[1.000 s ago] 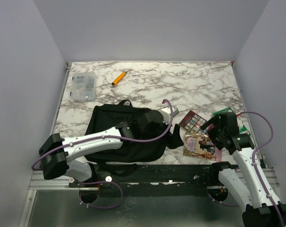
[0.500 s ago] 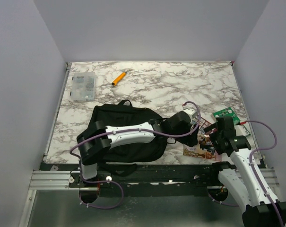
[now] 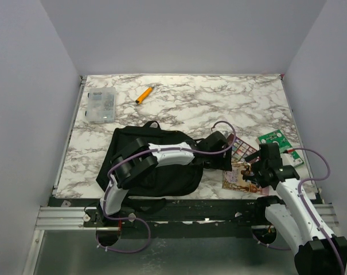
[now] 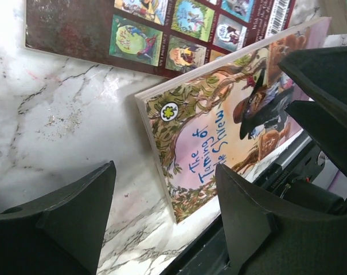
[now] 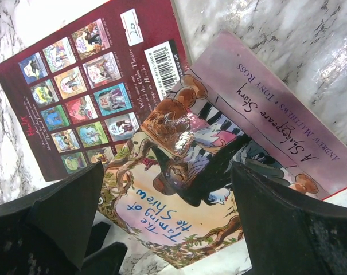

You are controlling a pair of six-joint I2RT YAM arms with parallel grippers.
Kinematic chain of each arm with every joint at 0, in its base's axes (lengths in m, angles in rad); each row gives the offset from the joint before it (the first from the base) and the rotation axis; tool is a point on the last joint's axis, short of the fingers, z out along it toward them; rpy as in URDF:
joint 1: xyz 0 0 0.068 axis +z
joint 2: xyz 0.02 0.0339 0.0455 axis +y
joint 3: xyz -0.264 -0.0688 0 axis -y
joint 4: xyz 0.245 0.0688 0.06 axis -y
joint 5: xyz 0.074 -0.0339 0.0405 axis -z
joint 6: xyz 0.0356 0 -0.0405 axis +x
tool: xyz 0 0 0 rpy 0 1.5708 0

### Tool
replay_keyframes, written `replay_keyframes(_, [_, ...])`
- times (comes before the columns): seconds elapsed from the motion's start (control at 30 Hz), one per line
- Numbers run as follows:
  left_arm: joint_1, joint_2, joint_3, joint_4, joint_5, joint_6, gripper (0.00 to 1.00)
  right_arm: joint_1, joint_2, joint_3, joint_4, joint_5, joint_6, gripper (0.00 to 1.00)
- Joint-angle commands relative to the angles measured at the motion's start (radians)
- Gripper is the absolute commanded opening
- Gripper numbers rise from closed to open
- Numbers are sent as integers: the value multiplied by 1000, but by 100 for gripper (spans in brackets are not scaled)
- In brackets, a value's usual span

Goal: Pack the student bag
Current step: Pick up the book from the center of the board.

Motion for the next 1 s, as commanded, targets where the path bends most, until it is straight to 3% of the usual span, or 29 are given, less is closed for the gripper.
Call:
replay_keyframes(0.0, [18, 62, 40, 61, 112, -89, 70, -3, -11, -25, 39, -14, 7, 95])
replay_keyframes(0.37, [26, 151, 64, 138, 195, -124, 61, -3, 12, -46, 86, -90, 1, 94])
replay_keyframes(0.5, [39, 156, 38, 138, 186, -143, 37, -3, 17, -46, 125, -147, -26, 94])
replay_keyframes(0.63, [41, 109, 7, 138, 122, -94, 23, -3, 58, -42, 153, -248, -72, 94])
replay_keyframes(0.9, [72, 59, 0, 175, 122, -34, 0, -2, 76, -45, 160, -265, -105, 95])
replay_keyframes(0.97, [83, 28, -10, 180, 111, 0, 0, -3, 85, -33, 156, -272, -120, 95])
